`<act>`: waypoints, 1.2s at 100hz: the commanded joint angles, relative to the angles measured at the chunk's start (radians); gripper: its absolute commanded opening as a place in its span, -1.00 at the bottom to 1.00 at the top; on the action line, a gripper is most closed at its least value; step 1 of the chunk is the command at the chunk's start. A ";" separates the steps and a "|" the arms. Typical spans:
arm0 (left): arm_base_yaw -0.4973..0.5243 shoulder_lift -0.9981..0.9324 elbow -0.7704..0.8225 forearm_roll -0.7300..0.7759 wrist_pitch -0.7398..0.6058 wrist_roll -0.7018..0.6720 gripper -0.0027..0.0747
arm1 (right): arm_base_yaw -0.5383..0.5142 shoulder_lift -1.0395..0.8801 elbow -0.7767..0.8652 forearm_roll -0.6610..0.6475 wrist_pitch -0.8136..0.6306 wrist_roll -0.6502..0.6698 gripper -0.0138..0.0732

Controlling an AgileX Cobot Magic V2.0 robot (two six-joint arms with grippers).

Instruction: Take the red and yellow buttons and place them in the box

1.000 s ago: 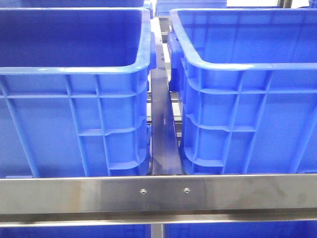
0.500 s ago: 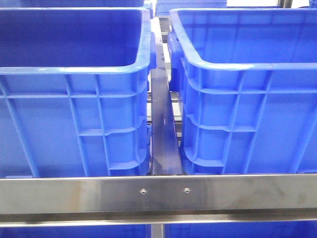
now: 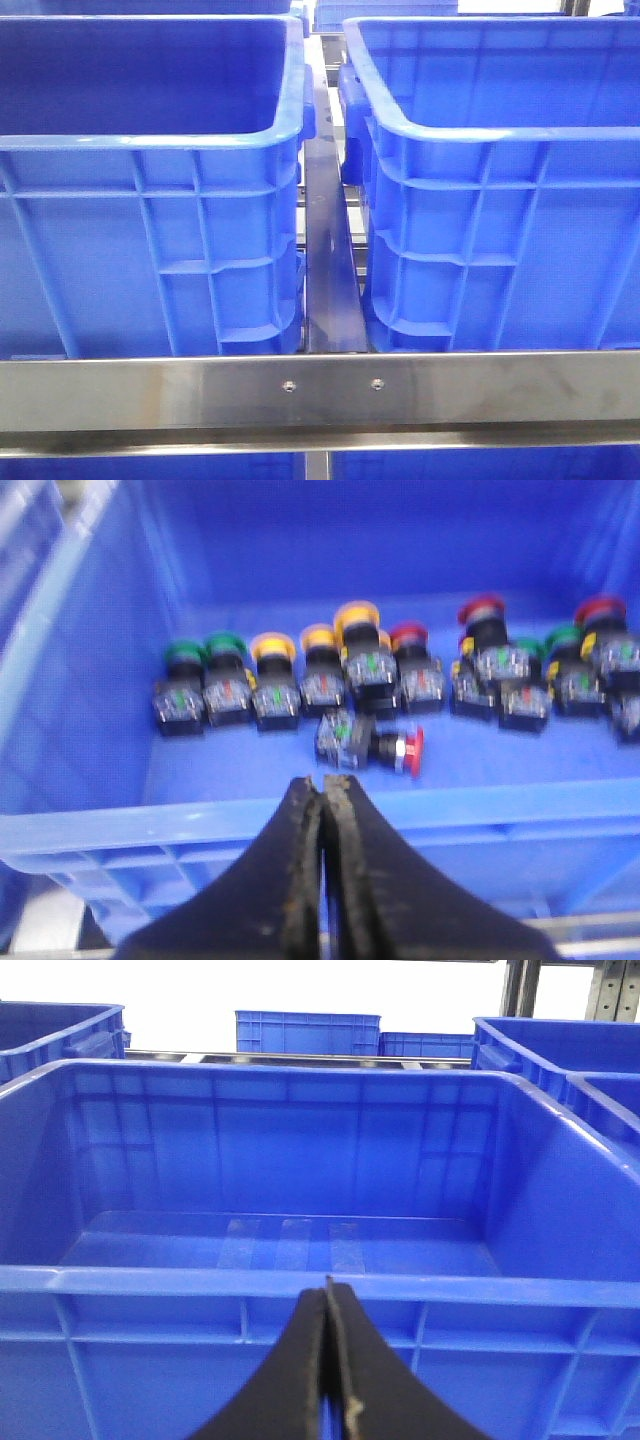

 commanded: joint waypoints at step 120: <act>-0.082 0.892 -0.742 -0.139 0.246 -0.004 0.29 | 0.001 -0.023 -0.017 -0.009 -0.072 -0.002 -0.82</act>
